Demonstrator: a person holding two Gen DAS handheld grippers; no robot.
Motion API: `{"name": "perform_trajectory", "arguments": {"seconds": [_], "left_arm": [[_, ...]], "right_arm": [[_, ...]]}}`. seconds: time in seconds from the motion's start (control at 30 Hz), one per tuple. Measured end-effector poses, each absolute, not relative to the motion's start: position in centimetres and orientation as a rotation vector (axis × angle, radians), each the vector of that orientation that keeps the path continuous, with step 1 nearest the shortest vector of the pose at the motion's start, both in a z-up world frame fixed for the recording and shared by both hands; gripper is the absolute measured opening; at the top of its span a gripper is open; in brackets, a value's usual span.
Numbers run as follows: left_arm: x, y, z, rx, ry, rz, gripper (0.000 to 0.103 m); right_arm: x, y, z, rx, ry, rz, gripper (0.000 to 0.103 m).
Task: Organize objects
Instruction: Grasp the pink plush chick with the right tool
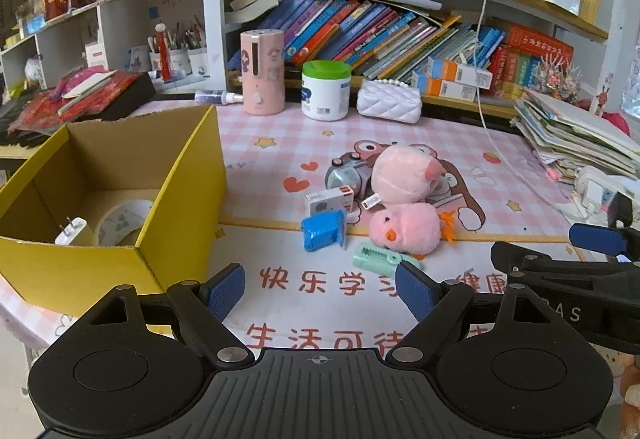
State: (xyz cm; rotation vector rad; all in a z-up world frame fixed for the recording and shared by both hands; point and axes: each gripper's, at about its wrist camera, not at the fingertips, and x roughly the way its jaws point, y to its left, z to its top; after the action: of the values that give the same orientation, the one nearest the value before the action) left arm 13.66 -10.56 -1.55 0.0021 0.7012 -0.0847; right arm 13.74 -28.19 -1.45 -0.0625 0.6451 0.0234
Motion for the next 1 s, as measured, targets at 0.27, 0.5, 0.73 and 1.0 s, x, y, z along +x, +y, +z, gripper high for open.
{"name": "perform_trajectory", "arguments": {"seconds": [0.27,0.5,0.73,1.0], "left_arm": [[14.8,-10.9,-2.1,0.015,0.728,-0.044,0.085],[15.7,-10.1,-2.4,0.008,0.749,0.007,0.085],[15.9,-9.8,-2.7,0.012,0.771,0.027,0.085],[15.7,-10.2,-3.0,0.027,0.785,0.032,0.085]], "right_arm": [[15.9,-28.6,-2.4,-0.042,0.678,0.075,0.079],[18.7,-27.8,-3.6,-0.037,0.720,0.142,0.079],[22.8,-27.1,-5.3,-0.051,0.763,0.196,0.087],[26.6,-26.5,-8.0,-0.038,0.824,0.264,0.091]]}}
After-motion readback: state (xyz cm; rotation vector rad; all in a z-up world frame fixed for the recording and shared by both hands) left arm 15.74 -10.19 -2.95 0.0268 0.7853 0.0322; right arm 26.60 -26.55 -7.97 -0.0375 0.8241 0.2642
